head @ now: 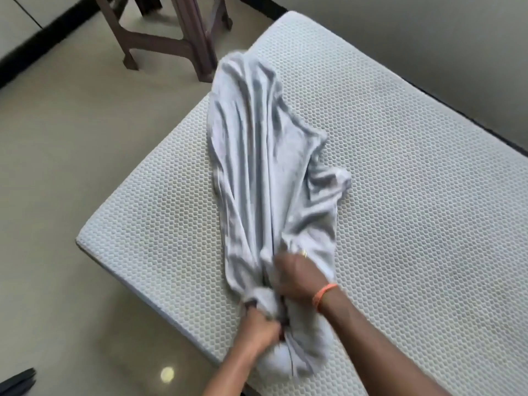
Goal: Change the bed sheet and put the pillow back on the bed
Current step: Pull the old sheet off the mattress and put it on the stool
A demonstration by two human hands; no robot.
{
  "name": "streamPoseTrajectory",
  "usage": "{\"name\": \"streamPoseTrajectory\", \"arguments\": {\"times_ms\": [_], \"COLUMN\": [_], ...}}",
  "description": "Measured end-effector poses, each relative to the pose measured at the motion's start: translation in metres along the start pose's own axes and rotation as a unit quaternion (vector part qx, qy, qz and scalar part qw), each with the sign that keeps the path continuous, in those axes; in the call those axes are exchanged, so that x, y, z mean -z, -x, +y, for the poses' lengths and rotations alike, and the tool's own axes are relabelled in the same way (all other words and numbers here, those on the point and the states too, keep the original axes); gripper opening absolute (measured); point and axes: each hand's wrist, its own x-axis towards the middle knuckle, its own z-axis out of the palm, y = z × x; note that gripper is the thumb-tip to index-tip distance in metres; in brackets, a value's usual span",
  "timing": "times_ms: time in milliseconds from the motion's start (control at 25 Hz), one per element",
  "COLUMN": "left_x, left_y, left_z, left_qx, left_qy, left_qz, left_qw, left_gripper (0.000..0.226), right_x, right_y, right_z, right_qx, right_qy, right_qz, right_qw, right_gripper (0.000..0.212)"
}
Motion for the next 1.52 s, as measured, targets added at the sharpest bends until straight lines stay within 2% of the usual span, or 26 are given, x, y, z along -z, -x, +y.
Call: {"name": "streamPoseTrajectory", "arguments": {"times_ms": [40, 80, 120, 200, 280, 320, 400, 480, 520, 560, 640, 760, 840, 920, 1000, 1080, 1160, 1240, 1360, 1400, 1440, 1480, 1520], "left_x": [-0.002, -0.002, 0.001, 0.008, 0.017, 0.024, 0.039, 0.058, 0.068, 0.074, 0.081, 0.086, 0.08, 0.068, 0.056, 0.051, 0.051, 0.059, 0.09, 0.103, 0.114, 0.122, 0.126], "left_y": [0.009, 0.016, 0.019, 0.013, 0.009, 0.008, 0.001, -0.009, -0.012, -0.014, -0.016, -0.021, -0.019, -0.009, 0.0, 0.0, -0.015, -0.034, -0.065, -0.074, -0.081, -0.087, -0.091], "left_z": [-0.02, -0.032, -0.034, -0.035, -0.037, -0.034, -0.029, -0.018, -0.012, -0.007, -0.002, -0.003, 0.001, 0.012, 0.021, 0.027, 0.028, 0.037, 0.059, 0.069, 0.078, 0.087, 0.095], "left_qx": [0.029, 0.047, 0.061, 0.07, 0.093, 0.108, 0.172, 0.224, 0.239, 0.236, 0.212, 0.149, 0.047, -0.026, -0.092, -0.23, -0.323, -0.325, -0.249, -0.216, -0.174, -0.129, -0.099], "left_qy": [0.036, 0.078, 0.119, 0.167, 0.175, 0.187, 0.204, 0.181, 0.171, 0.168, 0.214, 0.324, 0.299, 0.206, 0.132, 0.051, -0.093, -0.186, -0.105, -0.085, -0.083, -0.09, -0.081], "left_qz": [-0.027, -0.041, -0.041, -0.014, -0.008, -0.006, -0.04, -0.136, -0.182, -0.209, -0.21, -0.105, 0.008, 0.166, 0.281, 0.337, 0.347, 0.32, 0.286, 0.283, 0.279, 0.269, 0.252], "left_qw": [0.999, 0.995, 0.99, 0.983, 0.98, 0.976, 0.963, 0.948, 0.938, 0.934, 0.93, 0.928, 0.953, 0.964, 0.946, 0.911, 0.876, 0.87, 0.919, 0.931, 0.941, 0.95, 0.959], "left_gripper": [0.038, 0.033, 0.032, 0.031, 0.038, 0.039, 0.029, 0.042, 0.049, 0.052, 0.053, 0.068, 0.082, 0.095, 0.111, 0.126, 0.139, 0.147, 0.143, 0.136, 0.129, 0.126, 0.126], "right_x": [-0.025, -0.042, -0.053, -0.048, -0.026, -0.014, 0.004, 0.007, 0.002, -0.006, -0.007, 0.026, 0.05, 0.062, 0.066, 0.07, 0.077, 0.083, 0.09, 0.089, 0.088, 0.086, 0.083], "right_y": [0.008, 0.016, 0.022, 0.023, 0.024, 0.031, 0.057, 0.086, 0.095, 0.098, 0.085, 0.036, 0.004, -0.021, -0.042, -0.062, -0.085, -0.101, -0.097, -0.091, -0.083, -0.075, -0.069], "right_z": [-0.013, -0.021, -0.024, -0.021, -0.015, -0.013, -0.019, -0.03, -0.033, -0.033, -0.028, -0.014, -0.008, -0.003, 0.007, 0.018, 0.023, 0.023, 0.022, 0.025, 0.03, 0.035, 0.039], "right_qx": [-0.021, -0.051, -0.08, -0.152, -0.209, -0.197, -0.107, -0.022, -0.003, 0.007, 0.001, -0.036, -0.058, -0.09, -0.135, -0.18, -0.22, -0.26, -0.308, -0.337, -0.381, -0.43, -0.47], "right_qy": [0.048, 0.048, 0.009, -0.107, -0.217, -0.257, -0.245, -0.137, -0.079, -0.049, -0.083, -0.186, -0.225, -0.29, -0.34, -0.36, -0.365, -0.325, -0.237, -0.197, -0.155, -0.142, -0.176], "right_qz": [-0.016, 0.017, 0.074, 0.202, 0.24, 0.233, 0.174, 0.066, 0.034, 0.038, 0.073, 0.061, 0.037, 0.003, -0.009, -0.001, 0.015, 0.057, 0.18, 0.223, 0.238, 0.22, 0.193], "right_qw": [0.998, 0.997, 0.994, 0.962, 0.923, 0.917, 0.948, 0.988, 0.996, 0.998, 0.994, 0.98, 0.972, 0.953, 0.931, 0.915, 0.905, 0.907, 0.904, 0.893, 0.88, 0.864, 0.843], "right_gripper": [0.026, 0.029, 0.033, 0.045, 0.048, 0.047, 0.056, 0.095, 0.114, 0.124, 0.12, 0.102, 0.088, 0.077, 0.075, 0.076, 0.073, 0.067, 0.058, 0.062, 0.076, 0.093, 0.105]}}
